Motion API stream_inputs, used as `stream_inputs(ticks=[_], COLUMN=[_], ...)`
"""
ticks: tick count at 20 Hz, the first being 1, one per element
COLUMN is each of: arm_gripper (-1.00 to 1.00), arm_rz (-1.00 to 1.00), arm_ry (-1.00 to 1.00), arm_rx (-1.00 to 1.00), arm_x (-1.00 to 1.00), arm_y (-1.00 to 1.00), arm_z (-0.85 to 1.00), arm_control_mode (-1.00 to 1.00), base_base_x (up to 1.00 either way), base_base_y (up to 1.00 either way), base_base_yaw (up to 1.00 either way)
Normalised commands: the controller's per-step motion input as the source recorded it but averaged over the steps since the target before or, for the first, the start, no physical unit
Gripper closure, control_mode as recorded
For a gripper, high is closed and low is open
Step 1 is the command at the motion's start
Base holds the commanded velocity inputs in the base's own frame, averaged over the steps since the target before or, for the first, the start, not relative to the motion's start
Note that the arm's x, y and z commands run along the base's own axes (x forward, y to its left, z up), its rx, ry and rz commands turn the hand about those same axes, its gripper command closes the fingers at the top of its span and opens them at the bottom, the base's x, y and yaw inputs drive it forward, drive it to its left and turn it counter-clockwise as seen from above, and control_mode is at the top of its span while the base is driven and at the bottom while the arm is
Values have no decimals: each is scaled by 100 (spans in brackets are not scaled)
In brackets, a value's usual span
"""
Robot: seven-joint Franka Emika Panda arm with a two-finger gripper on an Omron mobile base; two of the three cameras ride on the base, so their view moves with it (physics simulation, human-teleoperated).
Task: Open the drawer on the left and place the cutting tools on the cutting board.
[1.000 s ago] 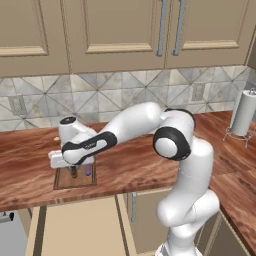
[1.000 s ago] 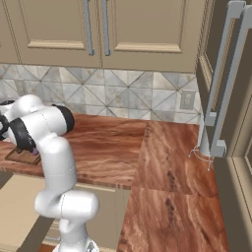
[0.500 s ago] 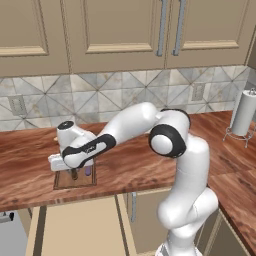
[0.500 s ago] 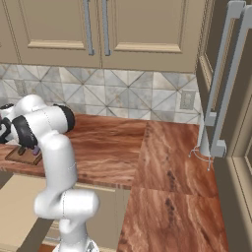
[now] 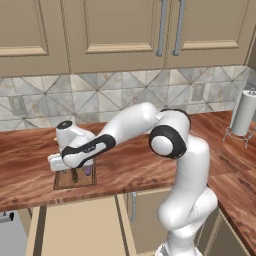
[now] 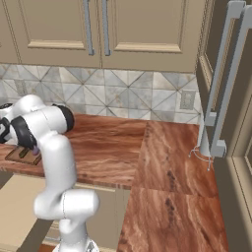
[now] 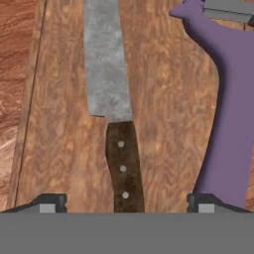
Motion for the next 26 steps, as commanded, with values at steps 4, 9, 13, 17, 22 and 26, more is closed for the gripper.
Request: stream_inputs(ticks=[4,9,13,17,22,26], arm_gripper=[-100,-100,-100,-100,-100,-100], arm_rz=[0,0,-2,-2,0,-4], arm_ry=[-19,-31,-35,-34,-26,-6], arm_rx=[1,3,6,6,14,25], arm_x=[-62,-71,-75,-97,-100,-100], arm_y=[-53,-57,-64,-94,-100,-100], arm_z=[22,69,100,100,80,99], arm_control_mode=[-100,-100,-100,-100,-100,-100], base_base_x=[0,0,0,0,0,0], base_base_y=[0,0,0,0,0,0], base_base_yaw=[0,0,0,0,0,0])
